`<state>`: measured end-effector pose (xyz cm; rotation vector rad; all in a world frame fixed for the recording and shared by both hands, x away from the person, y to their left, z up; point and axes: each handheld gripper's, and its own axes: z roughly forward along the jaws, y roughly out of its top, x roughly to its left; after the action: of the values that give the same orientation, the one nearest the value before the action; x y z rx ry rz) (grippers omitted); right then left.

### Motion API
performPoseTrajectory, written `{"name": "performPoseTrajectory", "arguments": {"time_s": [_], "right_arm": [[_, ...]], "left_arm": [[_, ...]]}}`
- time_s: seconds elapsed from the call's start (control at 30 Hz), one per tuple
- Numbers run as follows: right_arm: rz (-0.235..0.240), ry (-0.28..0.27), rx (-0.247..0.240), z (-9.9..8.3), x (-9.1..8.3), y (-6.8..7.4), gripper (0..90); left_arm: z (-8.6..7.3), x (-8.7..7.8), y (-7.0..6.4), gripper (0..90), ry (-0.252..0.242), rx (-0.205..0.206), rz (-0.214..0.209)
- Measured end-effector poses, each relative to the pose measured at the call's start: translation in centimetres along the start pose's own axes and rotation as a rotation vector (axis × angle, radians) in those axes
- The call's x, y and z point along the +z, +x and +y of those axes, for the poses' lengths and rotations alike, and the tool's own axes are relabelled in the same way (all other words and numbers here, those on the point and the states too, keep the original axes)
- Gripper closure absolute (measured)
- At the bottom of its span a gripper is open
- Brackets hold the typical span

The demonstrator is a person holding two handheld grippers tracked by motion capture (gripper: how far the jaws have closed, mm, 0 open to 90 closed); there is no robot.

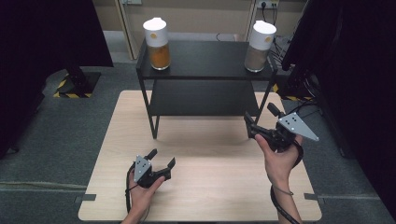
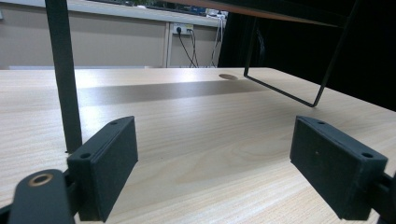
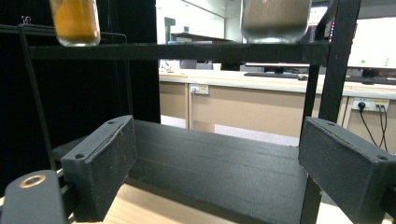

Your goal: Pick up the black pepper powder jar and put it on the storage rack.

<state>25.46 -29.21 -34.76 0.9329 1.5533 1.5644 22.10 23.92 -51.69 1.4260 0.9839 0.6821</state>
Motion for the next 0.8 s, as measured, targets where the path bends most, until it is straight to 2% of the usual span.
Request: {"name": "performPoseTrajectory", "arguments": {"time_s": [0.27,0.43,0.53,0.8], "right_arm": [[0.004,0.023,0.011,-2.0,-0.8,-0.1,11.6],[0.009,0.013,-0.01,-3.4,-1.4,0.3,12.0],[0.023,0.028,-0.008,-4.1,-1.5,0.4,12.0],[0.022,0.07,-0.008,-6.0,-1.7,0.8,12.0]], "left_arm": [[0.0,0.0,0.0,14.6,0.0,-0.001,0.0],[0.0,0.0,0.0,14.6,0.001,0.003,0.0],[0.0,0.0,0.0,14.6,0.0,0.0,-0.001],[0.0,0.0,0.0,14.6,-0.001,-0.005,-0.001]]}}
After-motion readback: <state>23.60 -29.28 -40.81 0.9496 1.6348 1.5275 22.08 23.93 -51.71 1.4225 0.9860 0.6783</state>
